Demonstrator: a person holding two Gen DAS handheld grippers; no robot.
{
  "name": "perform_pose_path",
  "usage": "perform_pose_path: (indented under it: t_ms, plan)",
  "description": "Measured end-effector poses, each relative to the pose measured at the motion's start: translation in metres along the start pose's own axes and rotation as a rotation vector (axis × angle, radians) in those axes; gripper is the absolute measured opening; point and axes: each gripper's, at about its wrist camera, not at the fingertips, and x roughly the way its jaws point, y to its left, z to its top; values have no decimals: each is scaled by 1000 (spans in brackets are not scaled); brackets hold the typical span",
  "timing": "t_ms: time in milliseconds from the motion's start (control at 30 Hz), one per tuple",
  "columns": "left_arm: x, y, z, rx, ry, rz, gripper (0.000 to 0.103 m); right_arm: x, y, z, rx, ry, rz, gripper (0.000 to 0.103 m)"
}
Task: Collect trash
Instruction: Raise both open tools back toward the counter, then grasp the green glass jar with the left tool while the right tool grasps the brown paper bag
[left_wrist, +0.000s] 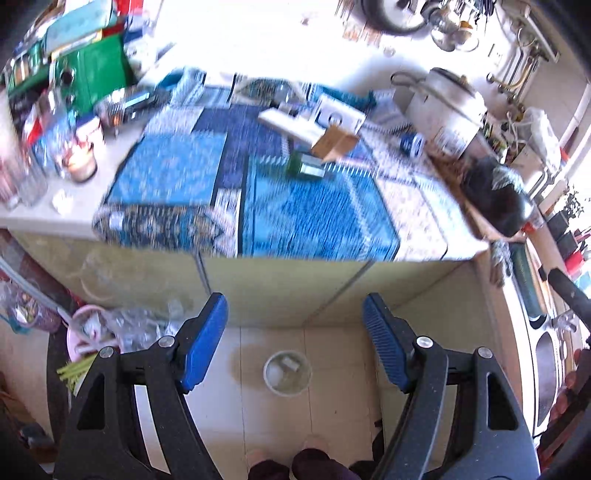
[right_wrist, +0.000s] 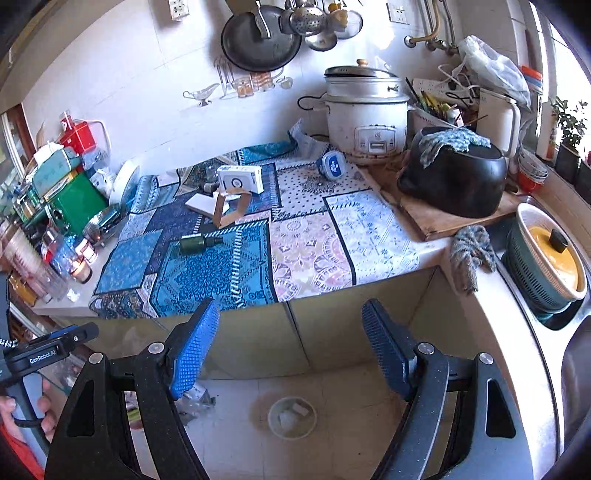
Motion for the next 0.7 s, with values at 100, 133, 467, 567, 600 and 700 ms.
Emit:
perform_pose_path:
  t_ms: [100,133,467,567,600,700]
  plan:
    - [-4,-13,29,49,-12,-3,75,-8,-7,19,2,-18,-8,78]
    - [0,-16,36,50,-17,-3,75,-3,-10,23,2,-28,-14,78]
    - [85,-34,99,-121,49,48,76,60,-34,104,-71,4,93,82]
    - [120,-37,112,-216,76,72,75,90,-33,124,-137,42,125,82]
    - [131,-38,116,-249,80,81,75,101,-33,129,-158,51,137,82]
    - [165,-37,126,-356,109,136,75,133,-32,140,-196,86,155,82]
